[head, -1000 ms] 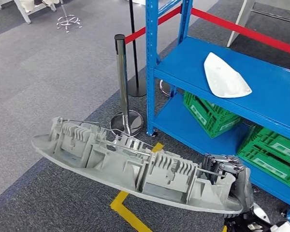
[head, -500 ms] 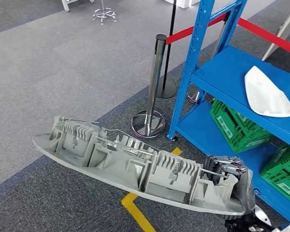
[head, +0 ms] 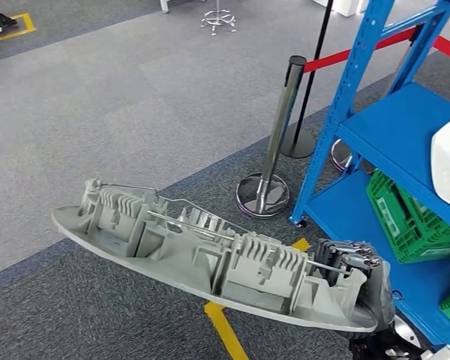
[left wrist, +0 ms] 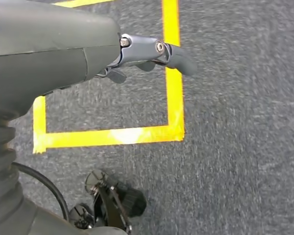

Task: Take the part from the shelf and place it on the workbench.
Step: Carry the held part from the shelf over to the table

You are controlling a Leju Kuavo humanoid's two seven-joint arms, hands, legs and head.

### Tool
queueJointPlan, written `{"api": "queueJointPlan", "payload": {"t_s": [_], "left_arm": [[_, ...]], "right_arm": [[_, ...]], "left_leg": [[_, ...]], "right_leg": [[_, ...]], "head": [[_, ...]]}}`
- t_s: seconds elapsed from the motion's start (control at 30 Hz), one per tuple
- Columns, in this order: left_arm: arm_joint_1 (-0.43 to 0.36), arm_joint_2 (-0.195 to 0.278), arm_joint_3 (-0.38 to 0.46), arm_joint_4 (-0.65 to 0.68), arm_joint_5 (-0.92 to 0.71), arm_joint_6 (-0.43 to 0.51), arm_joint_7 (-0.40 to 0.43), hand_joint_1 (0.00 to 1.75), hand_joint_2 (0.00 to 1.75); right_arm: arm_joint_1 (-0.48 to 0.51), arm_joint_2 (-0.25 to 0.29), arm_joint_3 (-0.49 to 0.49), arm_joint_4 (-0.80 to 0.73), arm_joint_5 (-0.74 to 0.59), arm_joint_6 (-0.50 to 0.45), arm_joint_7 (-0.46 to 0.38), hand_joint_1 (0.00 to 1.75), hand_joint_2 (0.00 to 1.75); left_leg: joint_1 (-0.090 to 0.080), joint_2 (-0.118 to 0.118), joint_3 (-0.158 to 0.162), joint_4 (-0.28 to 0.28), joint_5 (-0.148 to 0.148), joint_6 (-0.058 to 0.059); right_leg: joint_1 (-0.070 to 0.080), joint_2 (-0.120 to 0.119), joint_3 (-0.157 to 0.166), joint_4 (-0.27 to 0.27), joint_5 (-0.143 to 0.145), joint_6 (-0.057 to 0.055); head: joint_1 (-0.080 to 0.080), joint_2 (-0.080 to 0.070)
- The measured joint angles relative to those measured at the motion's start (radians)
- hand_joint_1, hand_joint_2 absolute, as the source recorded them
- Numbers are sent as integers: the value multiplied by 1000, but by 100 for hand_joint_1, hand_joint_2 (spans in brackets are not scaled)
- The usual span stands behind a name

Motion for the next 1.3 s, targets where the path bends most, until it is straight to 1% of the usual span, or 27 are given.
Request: {"api": "queueJointPlan", "payload": {"t_s": [0.07, 0.1, 0.13, 0.2, 0.23, 0.27, 0.33, 0.37, 0.4, 0.43, 0.47, 0.5, 0.57, 0.63, 0.7, 0.73, 0.77, 0.83, 0.9, 0.93, 0.97, 1.0, 1.07, 1.13, 1.2, 1.23, 1.3], "left_arm": [[0, 0, 0, 0, 0, 0, 0, 0, 175], [0, 0, -1, 0, 0, 0, 0, 0, 175], [0, 0, -1, 0, 0, 0, 0, 0, 175], [1, -1, -1, 0, 0, 0, 0, 0, 175], [2, -1, -1, -1, 0, 1, 0, 0, 175], [1, -2, -1, -1, 0, 1, 0, 0, 175], [0, -3, -2, -1, 0, 2, 0, 0, 175], [0, -3, -2, -1, 0, 2, 0, 0, 175], [1, -3, -2, -1, 0, 1, 0, 0, 175], [1, -3, -2, -1, 0, 1, 0, 0, 175], [1, -3, -2, -1, 0, 1, 0, 0, 175], [1, -3, -2, -1, 0, 0, 0, 0, 175], [0, -3, -3, -1, 0, 0, 0, 0, 175], [1, -3, -4, -1, 0, 0, 0, 0, 175], [2, -2, -4, -2, 0, 0, 0, 0, 175], [2, -2, -4, -2, 0, 0, 0, 0, 175], [2, -2, -5, -2, 0, 0, 0, 0, 175], [1, -1, -6, -2, 0, 0, 0, 0, 175], [1, -1, -7, -2, 0, 0, 0, 0, 175], [1, -1, -7, -2, 0, 0, 0, 0, 175], [2, -1, -6, -2, 0, 0, 0, 0, 175], [2, -1, -6, -2, 0, 0, 0, 0, 175], [2, -1, -6, -2, 0, 0, 0, 0, 175], [2, -1, -7, -2, 0, 0, 0, 0, 175], [3, -1, -7, -2, 0, 0, 0, 0, 175], [4, -2, -6, -2, 0, 0, 0, 0, 175], [3, -3, -6, -3, 0, 1, 0, 0, 175]], "right_arm": [[0, 0, 0, 0, 0, 0, 0, 175, 175], [0, 0, 0, 0, 0, 0, 0, 175, 175], [0, 0, 0, 0, 0, 0, 0, 175, 175], [-2, 0, 1, 0, 0, 0, 0, 175, 175], [-3, 0, 1, 0, 0, 0, 0, 175, 175], [-3, 0, 1, 0, 0, 0, 0, 175, 175], [-3, 0, 1, 0, 0, 0, 0, 175, 175], [-2, 0, 1, 0, 0, 0, 0, 175, 175], [-1, 0, 1, 0, 0, 0, 0, 175, 175], [-1, 0, 1, 0, 0, 0, 0, 175, 175], [0, 0, 1, 1, 0, 0, 0, 175, 175], [0, 0, 1, 0, 0, 0, 0, 175, 175], [0, 0, 1, 0, 0, 0, 0, 175, 175], [1, 0, 1, 0, 0, 0, 0, 175, 175], [0, 0, 1, -2, 0, 0, 0, 175, 175], [0, 0, 1, -2, 0, 0, 0, 175, 175], [-1, 1, 1, -2, 0, 0, 0, 175, 175], [0, 1, 0, -3, 0, 0, 0, 175, 175], [1, 1, 0, -3, 0, 0, 0, 175, 175], [1, 2, 0, -3, 0, 0, 0, 175, 175], [1, 2, 0, -3, 0, 0, 0, 175, 175], [1, 2, 0, -3, 0, 0, 0, 175, 175], [1, 2, 0, -3, 0, 0, 0, 175, 175], [0, 2, 0, -3, 0, 0, 0, 175, 175], [-1, 2, 0, -3, 0, 0, 0, 175, 175], [-2, 2, 1, -3, 0, 0, 0, 175, 175], [-3, 2, 0, -4, 0, 0, 0, 175, 175]], "left_leg": [[-8, 48, 70, -134, 46, 11], [-12, 65, 88, -171, 53, 17], [-16, 70, 91, -183, 51, 22], [-15, 46, 87, -189, 56, 34], [-13, 34, 88, -193, 59, 40], [-10, 23, 90, -198, 62, 46], [-8, 1, 90, -200, 65, 53], [-10, -11, 90, -200, 65, 55], [-11, -25, 90, -200, 65, 56], [-12, -39, 90, -199, 64, 56], [-13, -53, 92, -198, 64, 56], [-13, -68, 94, -198, 64, 55], [-12, -94, 93, -193, 62, 52], [-8, -117, 83, -189, 65, 40], [-3, -136, 74, -189, 69, 27], [-4, -128, 71, -183, 66, 22], [-5, -105, 62, -163, 53, 17], [-6, -46, 17, -65, -1, 8], [0, -23, -43, 61, -54, 0], [3, -20, -57, 92, -59, -3], [5, -16, -51, 82, -44, -4], [5, -9, -24, 32, -13, -4], [1, 32, 53, -110, 45, 3], [-8, 59, 89, -183, 59, 15], [-12, 43, 87, -188, 56, 27], [-12, 33, 88, -192, 58, 32], [-7, 14, 92, -199, 64, 45]], "right_leg": [[4, -20, 6, 1, -7, 8], [6, -30, 9, 1, -10, 13], [8, -39, 11, 0, -12, 18], [7, -53, 15, -3, -16, 29], [5, -39, 13, 3, -25, 35], [3, -14, 3, 26, -42, 39], [2, 48, -50, 138, -101, 41], [2, 62, -86, 209, -129, 41], [2, 68, -117, 263, -143, 40], [2, 70, -133, 283, -136, 39], [3, 72, -128, 261, -109, 38], [3, 79, -107, 204, -68, 35], [0, 129, -51, 71, -5, 30], [-1, 167, -23, 11, 8, 26], [1, 151, -17, 5, 10, 20], [0, 138, -14, 0, 12, 16], [-1, 123, -10, -5, 14, 10], [0, 90, -2, -10, 12, 0], [3, 58, 0, -9, 8, -4], [4, 43, 1, -9, 7, -4], [4, 28, 4, -9, 4, -3], [4, 15, 7, -9, 2, -1], [7, -9, 13, -8, -6, 7], [11, -27, 15, -8, -14, 17], [11, -45, 24, -11, -18, 29], [8, -40, 28, -9, -23, 35], [4, 7, 7, 43, -58, 42]], "head": [[0, 0], [1, 0], [2, 0], [2, 0], [3, 0], [5, 0], [10, 0], [12, 0], [13, 0], [13, 0], [13, 0], [13, 0], [12, 0], [12, 0], [12, 0], [11, 0], [8, 0], [4, 0], [2, 0], [2, 0], [2, 0], [2, 0], [2, 0], [4, 0], [5, 0], [5, 0], [9, 0]]}}
